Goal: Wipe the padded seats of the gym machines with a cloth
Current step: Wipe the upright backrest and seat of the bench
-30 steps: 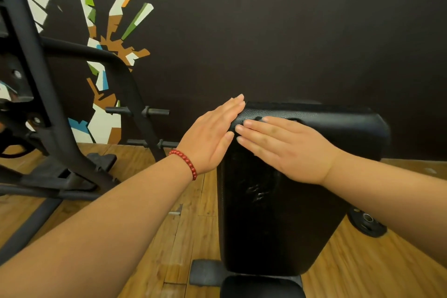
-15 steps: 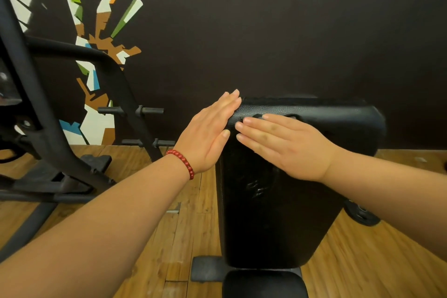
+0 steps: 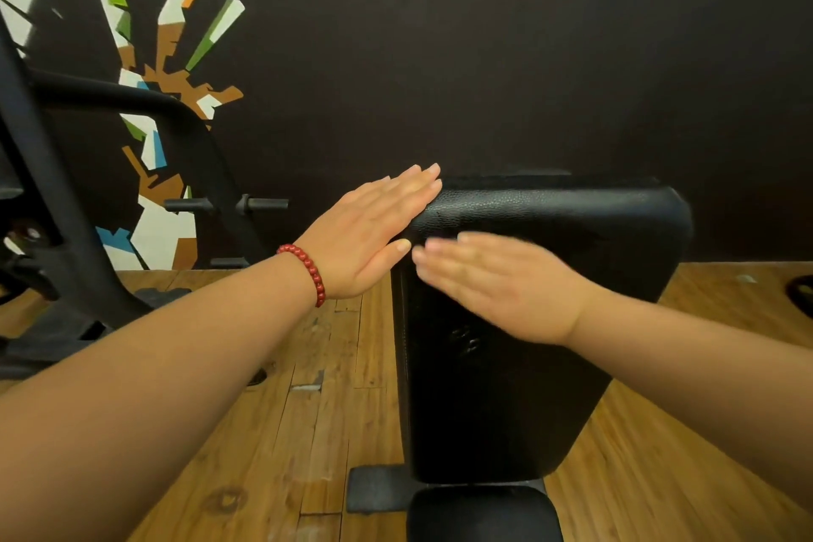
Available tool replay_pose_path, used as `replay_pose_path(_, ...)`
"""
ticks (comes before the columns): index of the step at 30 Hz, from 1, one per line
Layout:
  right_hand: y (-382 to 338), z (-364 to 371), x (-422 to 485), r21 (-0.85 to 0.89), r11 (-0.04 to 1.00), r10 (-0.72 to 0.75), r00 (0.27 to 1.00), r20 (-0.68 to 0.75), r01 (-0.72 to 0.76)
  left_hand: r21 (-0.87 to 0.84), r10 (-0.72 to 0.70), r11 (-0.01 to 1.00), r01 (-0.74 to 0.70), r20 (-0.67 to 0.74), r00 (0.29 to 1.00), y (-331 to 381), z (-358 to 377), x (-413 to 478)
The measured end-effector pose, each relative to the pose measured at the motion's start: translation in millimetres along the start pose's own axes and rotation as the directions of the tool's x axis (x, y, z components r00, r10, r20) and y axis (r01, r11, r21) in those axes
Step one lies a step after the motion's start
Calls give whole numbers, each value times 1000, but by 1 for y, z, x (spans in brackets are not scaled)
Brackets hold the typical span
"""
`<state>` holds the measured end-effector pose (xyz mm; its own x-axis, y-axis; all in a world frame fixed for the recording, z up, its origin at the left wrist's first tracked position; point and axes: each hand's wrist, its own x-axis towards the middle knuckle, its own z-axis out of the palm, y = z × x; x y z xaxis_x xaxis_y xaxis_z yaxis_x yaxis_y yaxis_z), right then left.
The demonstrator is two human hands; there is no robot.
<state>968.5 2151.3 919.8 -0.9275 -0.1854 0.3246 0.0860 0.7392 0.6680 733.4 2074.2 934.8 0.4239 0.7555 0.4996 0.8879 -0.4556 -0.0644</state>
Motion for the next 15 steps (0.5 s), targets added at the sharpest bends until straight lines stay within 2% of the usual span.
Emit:
replay_pose_path(3,6,-5,16,20,992,128,991,-50,-127,-8,-4,1000,4,27,1000,-4,-3,1)
replay_pose_path(9,0,5,-2,-50,999,-3,1000,21,4,10,50,999,-51,61,997,-9,-6,0)
replay_pose_path(13,2,-4,14,-10,994,109,993,-43,-110,-42,41,998,-40,31,999,-10,-3,-1)
replay_pose_path(15,-11,3,9,7,994,113,994,-11,-112,-50,53,997,-52,20,998,-10,-1,-1)
